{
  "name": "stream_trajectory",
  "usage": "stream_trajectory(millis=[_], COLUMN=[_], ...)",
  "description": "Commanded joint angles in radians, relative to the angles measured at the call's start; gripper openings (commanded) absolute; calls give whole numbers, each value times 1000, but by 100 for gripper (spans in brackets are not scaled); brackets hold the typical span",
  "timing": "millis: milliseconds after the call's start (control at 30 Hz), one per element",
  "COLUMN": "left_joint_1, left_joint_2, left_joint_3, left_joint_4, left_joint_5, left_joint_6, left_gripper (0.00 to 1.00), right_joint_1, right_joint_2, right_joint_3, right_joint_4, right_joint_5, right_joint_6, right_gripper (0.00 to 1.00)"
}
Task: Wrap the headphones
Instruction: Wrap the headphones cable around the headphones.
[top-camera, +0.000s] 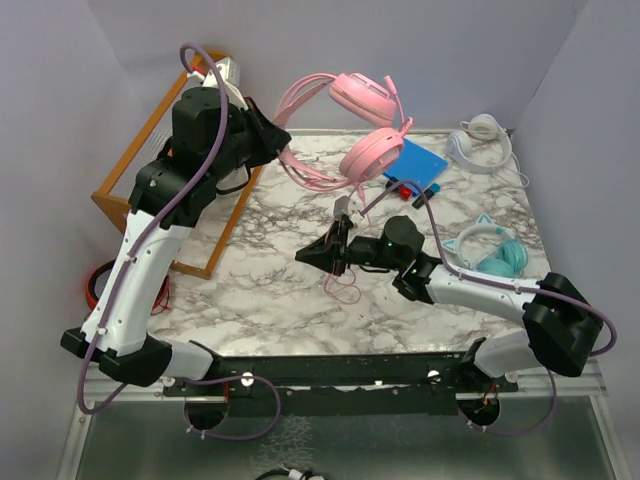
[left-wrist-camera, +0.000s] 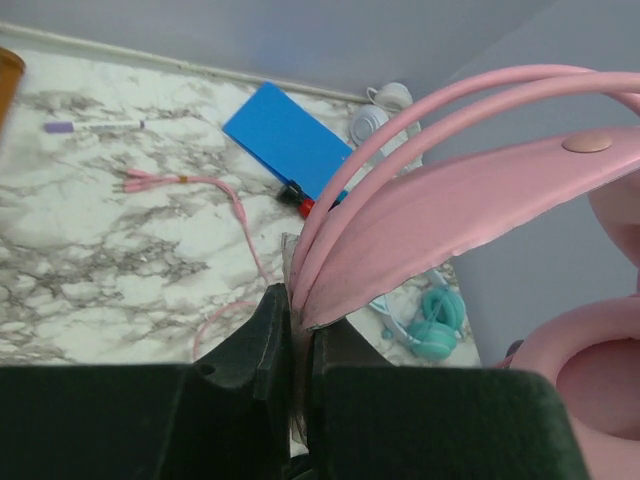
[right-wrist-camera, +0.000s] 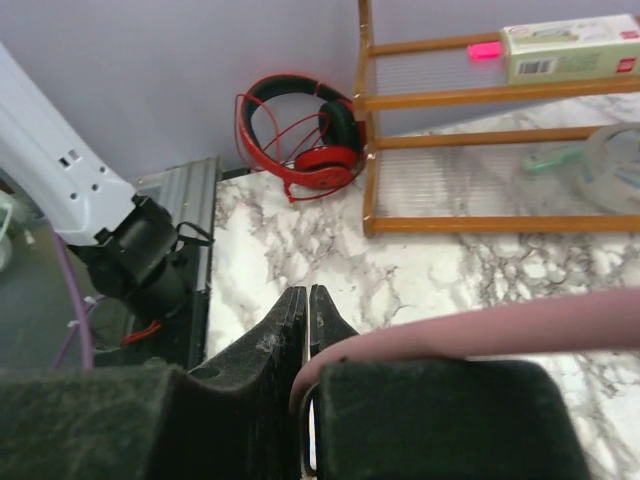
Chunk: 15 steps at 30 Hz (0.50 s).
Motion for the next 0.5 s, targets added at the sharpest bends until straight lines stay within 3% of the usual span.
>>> stream_trajectory(millis=[0,100,233,333,467], left_joint_1=[79,131,214,249,255], left_joint_2=[-2,3,-8,-28,-47], left_joint_3=[-75,-148,-251,-320,-391], left_joint_4=[264,358,465,549,711], left_joint_5=[309,477,655,738,860], left_joint_6=[-250,-340,-437,-493,-593], left_gripper=[0,0,0,0,0], right_joint_1=[25,25,20,-27,-89], right_joint_2=[-11,-44,-140,-166,-86], right_joint_3=[-26,-48,-119,-143,-83], right_joint_4=[27,1,-28,-10,-35], right_joint_5=[-14,44,261,240,111], right_joint_6=[80,91,93,109,163], right_gripper=[9,5,1,1,1])
